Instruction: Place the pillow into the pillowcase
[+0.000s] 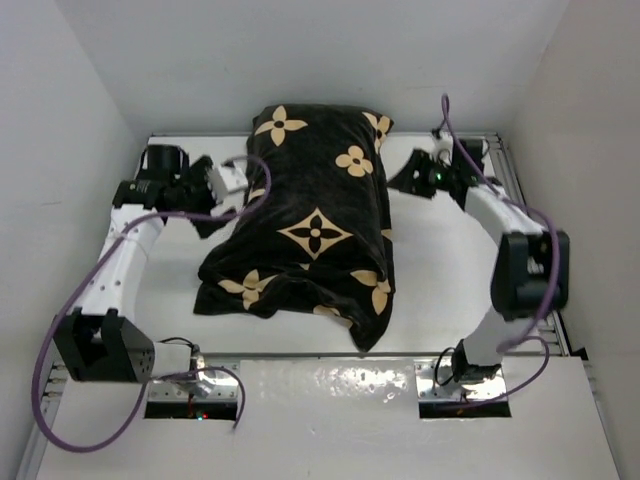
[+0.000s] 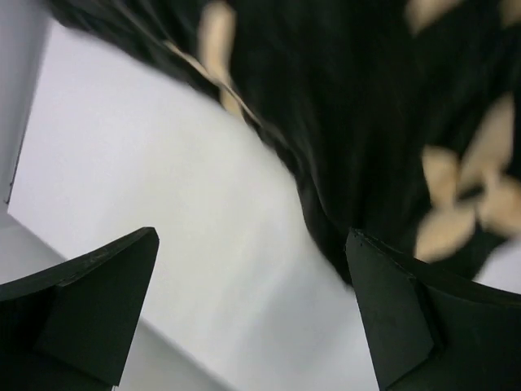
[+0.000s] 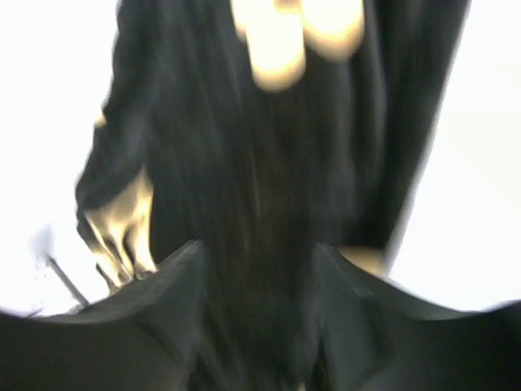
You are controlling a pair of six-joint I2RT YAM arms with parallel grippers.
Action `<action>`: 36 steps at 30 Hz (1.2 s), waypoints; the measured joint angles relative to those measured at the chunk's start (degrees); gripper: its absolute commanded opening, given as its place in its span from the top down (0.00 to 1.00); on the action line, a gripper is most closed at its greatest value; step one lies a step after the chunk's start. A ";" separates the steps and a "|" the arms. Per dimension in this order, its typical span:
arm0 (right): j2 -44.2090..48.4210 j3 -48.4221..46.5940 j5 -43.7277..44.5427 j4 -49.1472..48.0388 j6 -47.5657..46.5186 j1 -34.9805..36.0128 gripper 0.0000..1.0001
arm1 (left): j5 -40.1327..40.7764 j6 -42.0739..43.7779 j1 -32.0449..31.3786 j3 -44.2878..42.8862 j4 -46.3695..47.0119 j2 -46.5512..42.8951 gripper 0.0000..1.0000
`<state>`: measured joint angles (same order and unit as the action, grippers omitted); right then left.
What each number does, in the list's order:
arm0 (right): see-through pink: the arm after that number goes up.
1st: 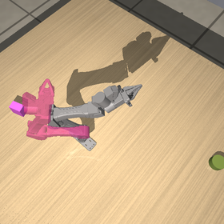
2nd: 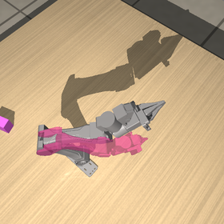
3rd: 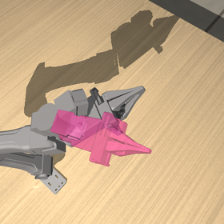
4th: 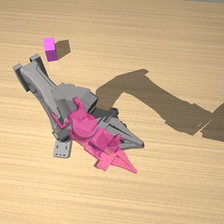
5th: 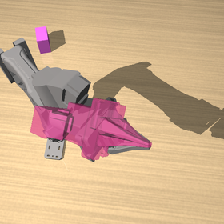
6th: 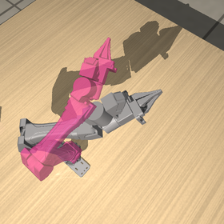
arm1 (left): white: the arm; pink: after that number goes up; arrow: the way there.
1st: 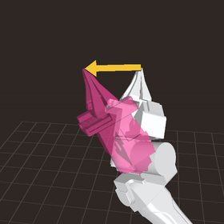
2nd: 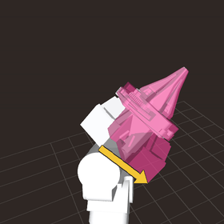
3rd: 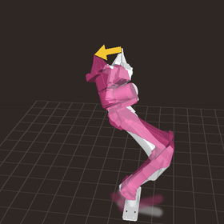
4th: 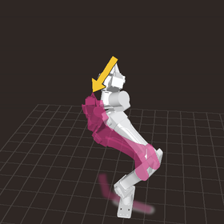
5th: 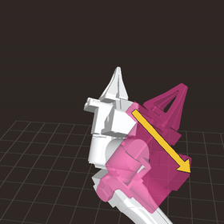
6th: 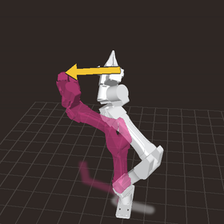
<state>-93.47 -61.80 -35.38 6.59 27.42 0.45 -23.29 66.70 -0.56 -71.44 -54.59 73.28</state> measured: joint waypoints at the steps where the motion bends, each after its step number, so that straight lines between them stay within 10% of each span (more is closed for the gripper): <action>1: -4.28 -5.27 -0.24 -0.52 1.84 0.04 0.26 | -1.33 -4.42 0.09 -2.36 2.71 1.99 0.00; 2: -8.63 -10.38 -0.24 -2.05 3.54 0.13 0.02 | -2.40 -9.11 0.24 -4.22 5.11 4.33 0.00; 10: -32.79 -32.09 7.43 -8.17 13.84 0.83 0.01 | -4.70 -38.27 0.28 -16.59 16.92 29.18 0.00; 22: -50.29 -40.48 4.74 -21.57 22.73 7.04 0.02 | -1.14 -47.89 -0.39 -18.01 28.33 42.99 0.00; 26: -51.06 -39.85 4.22 -27.19 26.08 8.98 0.53 | -0.04 -47.34 -0.66 -18.14 29.51 46.38 0.01; 27: -51.12 -39.60 4.02 -28.74 27.02 9.18 0.81 | 0.09 -47.08 -0.87 -18.14 29.83 46.82 0.04; 29: -51.15 -38.80 3.74 -32.65 30.45 9.29 0.98 | 0.31 -46.45 -1.44 -18.16 30.27 47.10 0.07; 36: -49.24 -37.35 6.64 -34.77 32.28 8.59 1.00 | 0.09 -44.17 -2.86 -18.82 31.17 47.10 0.00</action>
<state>-142.71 -99.15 -28.73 -28.18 59.70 9.04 -23.20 22.52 -3.42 -90.26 -23.42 120.38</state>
